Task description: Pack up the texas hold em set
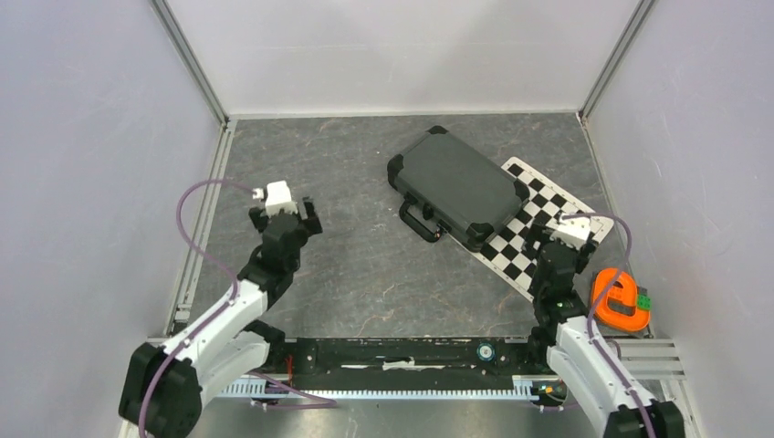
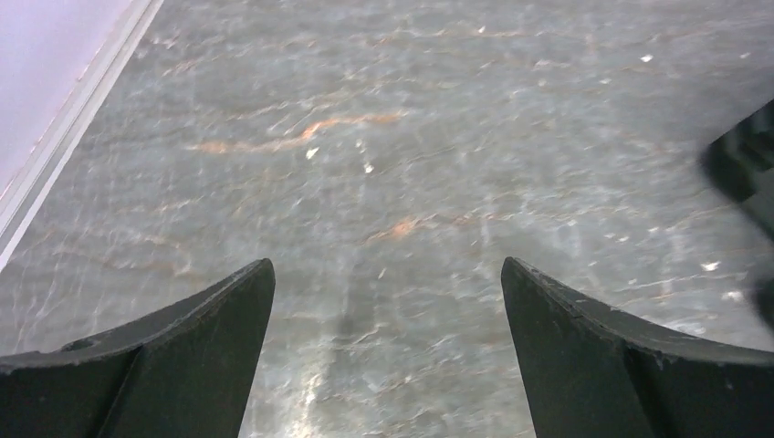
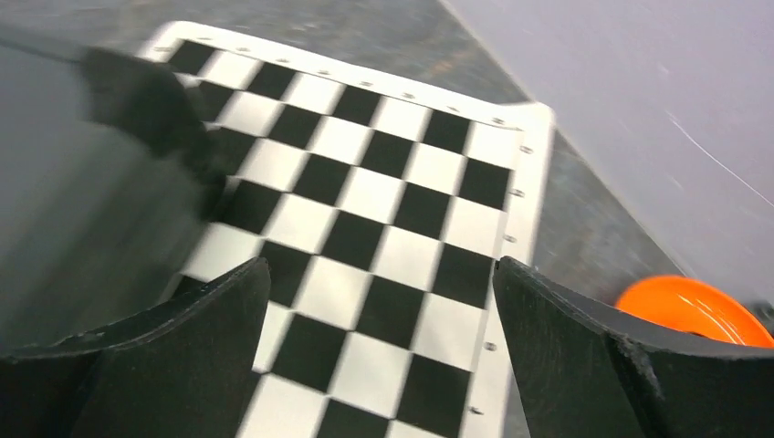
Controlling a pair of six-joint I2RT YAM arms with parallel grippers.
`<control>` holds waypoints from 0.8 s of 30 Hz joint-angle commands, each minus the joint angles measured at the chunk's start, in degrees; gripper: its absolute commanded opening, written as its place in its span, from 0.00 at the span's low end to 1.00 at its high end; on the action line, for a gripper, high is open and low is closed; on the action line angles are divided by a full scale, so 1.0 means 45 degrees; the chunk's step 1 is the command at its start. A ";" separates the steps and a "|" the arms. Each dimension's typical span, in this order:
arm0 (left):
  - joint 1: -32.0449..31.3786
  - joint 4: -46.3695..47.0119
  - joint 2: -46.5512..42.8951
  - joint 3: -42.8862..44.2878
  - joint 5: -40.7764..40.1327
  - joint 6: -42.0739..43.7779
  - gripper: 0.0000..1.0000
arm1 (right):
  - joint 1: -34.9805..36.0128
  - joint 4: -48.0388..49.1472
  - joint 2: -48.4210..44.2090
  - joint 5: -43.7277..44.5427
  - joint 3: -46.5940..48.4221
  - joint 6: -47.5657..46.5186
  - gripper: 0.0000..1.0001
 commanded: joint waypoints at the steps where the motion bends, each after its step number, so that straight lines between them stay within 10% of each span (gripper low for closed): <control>1: 0.0311 0.3661 -0.1088 -0.2530 -0.1472 0.2121 1.00 | -0.1872 0.3941 0.0541 -0.0634 -0.1661 -0.0348 0.98; 5: 0.0990 0.6762 -0.0504 -0.3938 -0.1205 0.2961 1.00 | -0.2187 0.8569 0.1703 -0.3717 -0.3684 -0.2961 0.93; 17: 0.3362 1.5042 0.7109 -0.3847 0.2146 0.3538 1.00 | -0.2042 1.5536 0.8506 -0.4797 -0.3696 -0.3703 0.92; 24: 0.3911 1.2357 0.6826 -0.2803 0.4121 0.3637 0.95 | -0.1732 1.5511 0.9696 -0.4766 -0.3091 -0.4072 0.98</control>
